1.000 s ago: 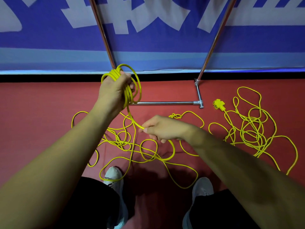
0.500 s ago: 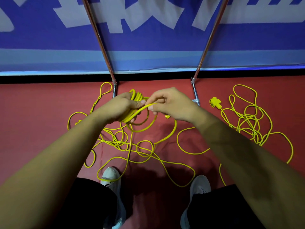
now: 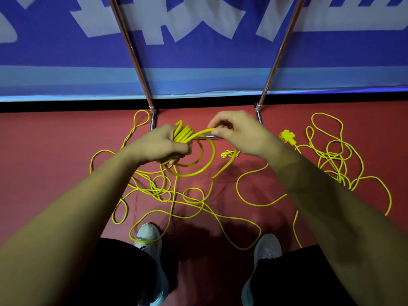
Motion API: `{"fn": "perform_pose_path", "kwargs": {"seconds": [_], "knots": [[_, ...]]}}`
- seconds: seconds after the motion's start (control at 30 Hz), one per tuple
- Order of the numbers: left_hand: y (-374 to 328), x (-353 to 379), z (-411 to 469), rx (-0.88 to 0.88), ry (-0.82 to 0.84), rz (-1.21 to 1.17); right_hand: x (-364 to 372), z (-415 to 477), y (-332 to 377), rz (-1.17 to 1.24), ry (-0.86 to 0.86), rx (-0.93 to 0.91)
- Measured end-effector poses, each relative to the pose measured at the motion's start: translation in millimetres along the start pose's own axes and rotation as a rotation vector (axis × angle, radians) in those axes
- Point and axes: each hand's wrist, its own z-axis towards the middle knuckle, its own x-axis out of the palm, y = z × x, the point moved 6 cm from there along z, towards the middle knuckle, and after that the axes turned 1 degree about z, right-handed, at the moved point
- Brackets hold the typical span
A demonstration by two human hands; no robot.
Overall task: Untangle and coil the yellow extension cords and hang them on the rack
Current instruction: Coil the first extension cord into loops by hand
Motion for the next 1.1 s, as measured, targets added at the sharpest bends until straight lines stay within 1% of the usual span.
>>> {"fn": "perform_pose_path", "kwargs": {"seconds": [0.13,0.27,0.43,0.6,0.73,0.87,1.1], "knots": [[-6.2,6.7,-4.4,0.016,0.084,-0.218,-5.3,2.2,-6.6,0.106,-0.091,0.022],[-7.8,8.6,-6.0,0.029,0.127,-0.343,-7.6,4.9,-10.3,0.179,-0.136,0.015],[-13.0,3.5,-6.4,0.079,0.085,-0.596,-11.0,6.1,-12.5,0.215,-0.097,0.003],[-18.8,3.5,-6.5,0.149,0.155,-0.771,-11.5,3.1,-11.6,0.321,-0.055,-0.009],[-22.3,-3.1,-6.4,0.165,0.131,-0.935,-7.1,1.0,-20.9,0.331,0.026,0.034],[-18.1,-6.2,-4.3,0.143,0.112,-0.982,-4.8,0.5,-34.5,0.276,0.065,0.066],[-13.7,-17.0,-2.6,0.12,0.07,-1.038,-10.0,0.5,-50.7,0.228,0.036,0.095]]}}
